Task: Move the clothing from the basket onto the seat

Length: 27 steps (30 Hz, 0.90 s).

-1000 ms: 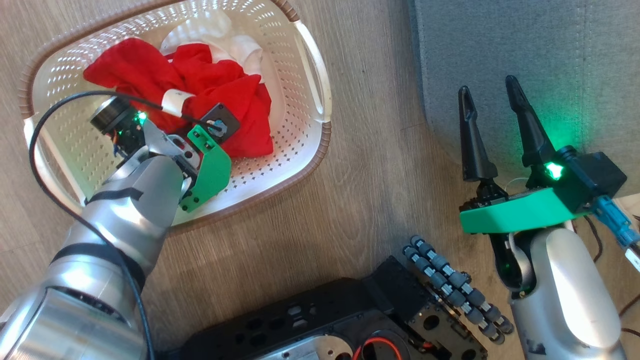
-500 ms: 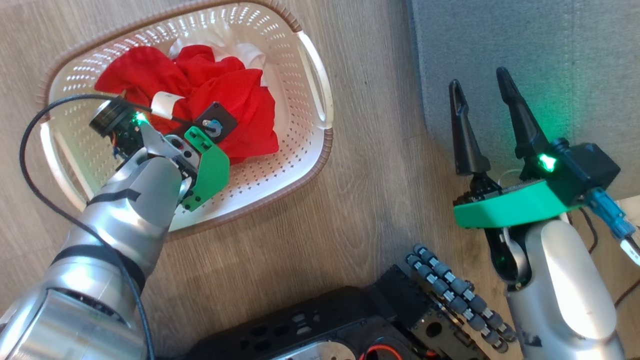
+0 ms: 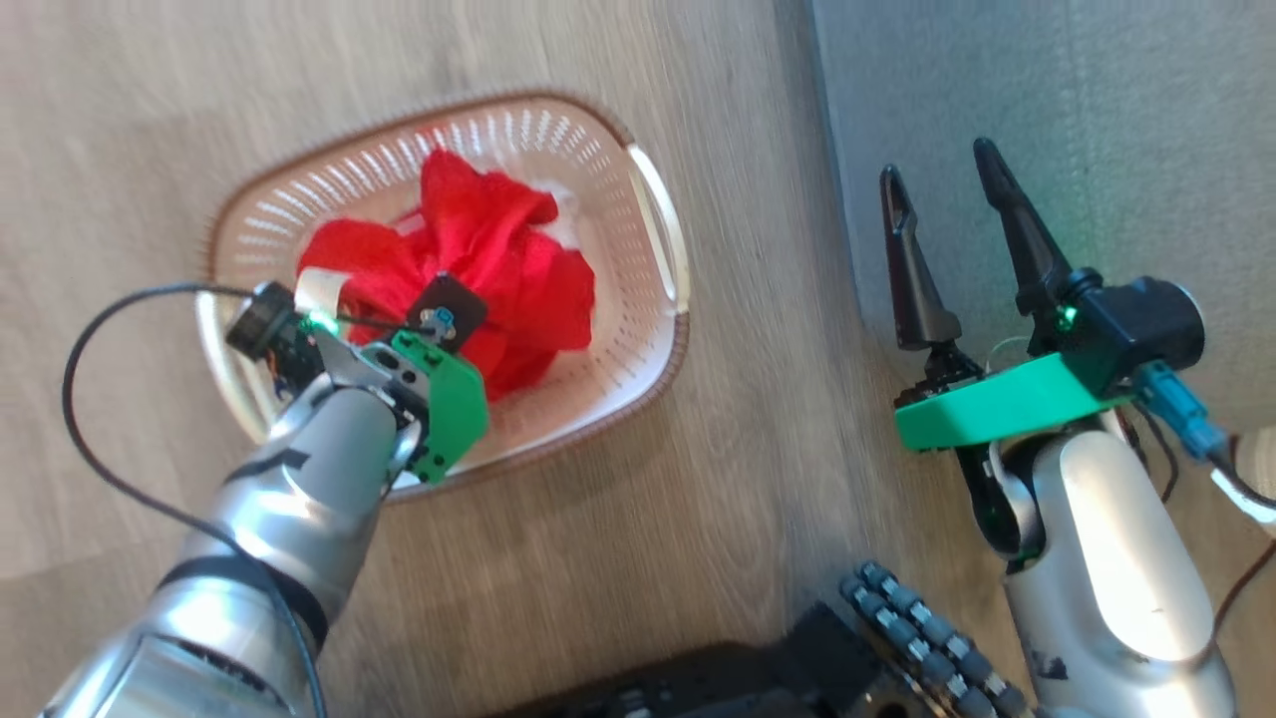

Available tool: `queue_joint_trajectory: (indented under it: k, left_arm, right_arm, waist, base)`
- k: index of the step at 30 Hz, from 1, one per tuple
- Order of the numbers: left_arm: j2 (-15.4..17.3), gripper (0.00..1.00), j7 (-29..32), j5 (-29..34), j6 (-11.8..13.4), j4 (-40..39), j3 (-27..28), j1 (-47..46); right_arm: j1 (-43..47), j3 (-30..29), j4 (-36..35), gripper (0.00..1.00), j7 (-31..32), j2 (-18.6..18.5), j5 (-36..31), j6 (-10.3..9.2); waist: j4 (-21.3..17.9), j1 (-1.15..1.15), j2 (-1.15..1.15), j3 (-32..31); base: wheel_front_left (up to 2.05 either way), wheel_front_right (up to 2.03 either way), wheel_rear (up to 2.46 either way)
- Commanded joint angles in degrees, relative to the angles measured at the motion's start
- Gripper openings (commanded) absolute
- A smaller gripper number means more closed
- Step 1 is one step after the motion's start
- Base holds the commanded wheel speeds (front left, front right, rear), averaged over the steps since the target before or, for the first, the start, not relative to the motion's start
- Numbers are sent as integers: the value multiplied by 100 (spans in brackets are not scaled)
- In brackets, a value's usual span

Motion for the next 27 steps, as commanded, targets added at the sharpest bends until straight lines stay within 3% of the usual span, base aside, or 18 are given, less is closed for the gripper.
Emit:
queue_joint_trajectory:
  k: [1,13,27]
  left_arm:
    - [29,0,-79,-72,46,-137,133,172]
    - [19,0,-121,-912,323,-1842,502,1125]
    - [39,0,-122,-735,612,-4331,1568,2142]
  right_arm:
    - [229,85,-101,100,-36,-58,-49,-1]
    - [543,-16,231,100,-36,-58,-153,-1]
    - [870,56,416,100,-36,-58,-123,-1]
  waist:
    - [210,0,0,-405]
    - [675,0,0,-1687]
    - [939,0,0,-2709]
  base:
    - [0,0,0]
    - [0,0,0]
    - [0,0,0]
